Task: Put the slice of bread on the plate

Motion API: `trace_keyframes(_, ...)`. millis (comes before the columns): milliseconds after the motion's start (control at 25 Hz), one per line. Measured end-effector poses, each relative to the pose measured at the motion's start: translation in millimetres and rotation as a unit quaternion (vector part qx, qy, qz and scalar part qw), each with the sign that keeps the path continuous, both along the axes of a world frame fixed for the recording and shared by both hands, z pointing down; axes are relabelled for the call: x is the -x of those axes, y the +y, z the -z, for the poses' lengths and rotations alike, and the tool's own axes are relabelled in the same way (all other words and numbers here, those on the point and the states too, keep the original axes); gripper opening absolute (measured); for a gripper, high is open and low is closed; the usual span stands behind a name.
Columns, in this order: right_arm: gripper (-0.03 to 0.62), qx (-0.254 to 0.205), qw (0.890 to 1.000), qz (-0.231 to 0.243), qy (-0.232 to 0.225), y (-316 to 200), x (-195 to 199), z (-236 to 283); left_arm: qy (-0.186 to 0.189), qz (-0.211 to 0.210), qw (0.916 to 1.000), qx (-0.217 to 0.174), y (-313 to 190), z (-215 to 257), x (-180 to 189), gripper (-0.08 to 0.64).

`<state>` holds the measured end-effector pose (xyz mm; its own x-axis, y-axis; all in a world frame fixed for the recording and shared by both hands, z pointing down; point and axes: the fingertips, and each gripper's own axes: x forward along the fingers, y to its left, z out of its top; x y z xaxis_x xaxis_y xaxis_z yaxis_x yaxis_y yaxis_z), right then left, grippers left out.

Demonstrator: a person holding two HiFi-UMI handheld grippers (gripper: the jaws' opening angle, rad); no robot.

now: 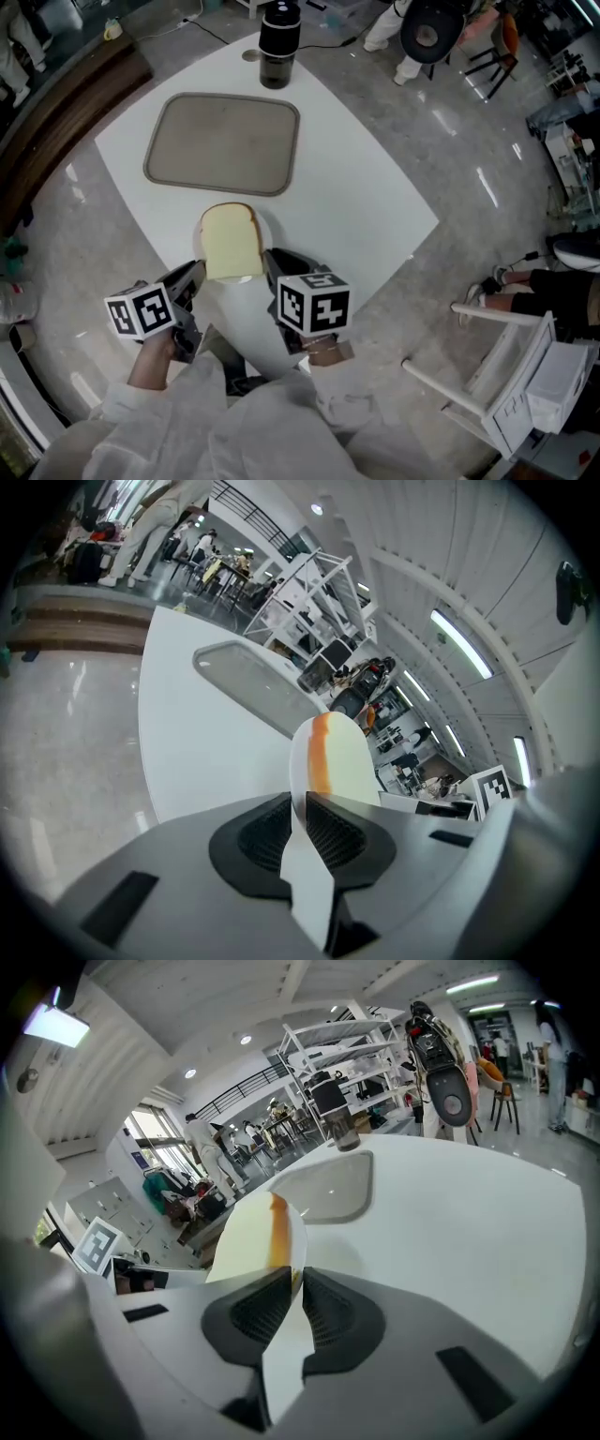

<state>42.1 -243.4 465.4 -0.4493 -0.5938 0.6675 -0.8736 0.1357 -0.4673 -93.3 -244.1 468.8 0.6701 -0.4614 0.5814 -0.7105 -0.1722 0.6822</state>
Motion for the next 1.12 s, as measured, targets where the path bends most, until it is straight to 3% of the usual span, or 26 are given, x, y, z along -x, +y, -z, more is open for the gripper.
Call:
trace_keyframes(280, 0.044, 0.005, 0.999, -0.039, -0.033, -61.0, 17.0, -5.2, 0.004, -0.017, 0.9998, 0.004, -61.5, -6.8, 17.2, 0.055)
trace_keyframes(680, 0.044, 0.003, 0.996, -0.086, -0.020, -135.8, 19.8, -10.6, 0.018, -0.056, 0.9982, -0.011, -148.0, -9.3, 20.3, 0.055)
trace_keyframes(1120, 0.044, 0.012, 0.991, -0.130, -0.030, -207.3, 19.3, -31.0, 0.020, -0.071, 0.9969, -0.027, -231.1, -19.8, 19.4, 0.052)
